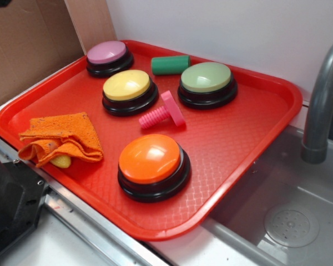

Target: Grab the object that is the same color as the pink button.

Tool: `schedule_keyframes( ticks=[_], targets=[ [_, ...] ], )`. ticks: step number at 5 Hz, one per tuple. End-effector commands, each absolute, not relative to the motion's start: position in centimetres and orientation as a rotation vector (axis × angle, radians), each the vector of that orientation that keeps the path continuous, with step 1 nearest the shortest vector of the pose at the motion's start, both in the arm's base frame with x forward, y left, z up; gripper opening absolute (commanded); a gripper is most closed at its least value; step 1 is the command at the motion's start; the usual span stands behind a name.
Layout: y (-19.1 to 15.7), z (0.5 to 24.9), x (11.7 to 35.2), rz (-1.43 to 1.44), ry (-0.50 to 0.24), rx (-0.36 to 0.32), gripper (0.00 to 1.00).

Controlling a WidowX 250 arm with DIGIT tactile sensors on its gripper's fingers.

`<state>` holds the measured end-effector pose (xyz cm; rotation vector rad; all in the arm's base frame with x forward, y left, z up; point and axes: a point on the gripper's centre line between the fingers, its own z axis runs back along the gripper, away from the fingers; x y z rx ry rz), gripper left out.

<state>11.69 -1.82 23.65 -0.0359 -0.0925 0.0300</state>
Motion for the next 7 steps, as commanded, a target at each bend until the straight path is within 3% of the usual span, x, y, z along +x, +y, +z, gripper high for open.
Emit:
schedule_keyframes(
  ticks=[1,2,3,4,5,6,7],
  targets=[
    [-1.8,23.6,11.7,0.03,-0.093,-0.036,1.0],
    [-3.3,22.3,15.0,0.099,-0.163,-0.104,1.0],
    [-4.7,21.2,17.9,0.199,-0.178,-0.081,1.0],
    [-4.8,19.3,19.8,0.384,-0.298,-0.062,1.0],
    [-5.1,15.9,22.6,0.499,-0.395,-0.077,1.0],
    [-5.2,12.8,24.7,0.559,-0.364,-0.047,1.0],
    [-4.9,10.3,25.9,0.629,-0.405,-0.066,1.0]
  ],
)
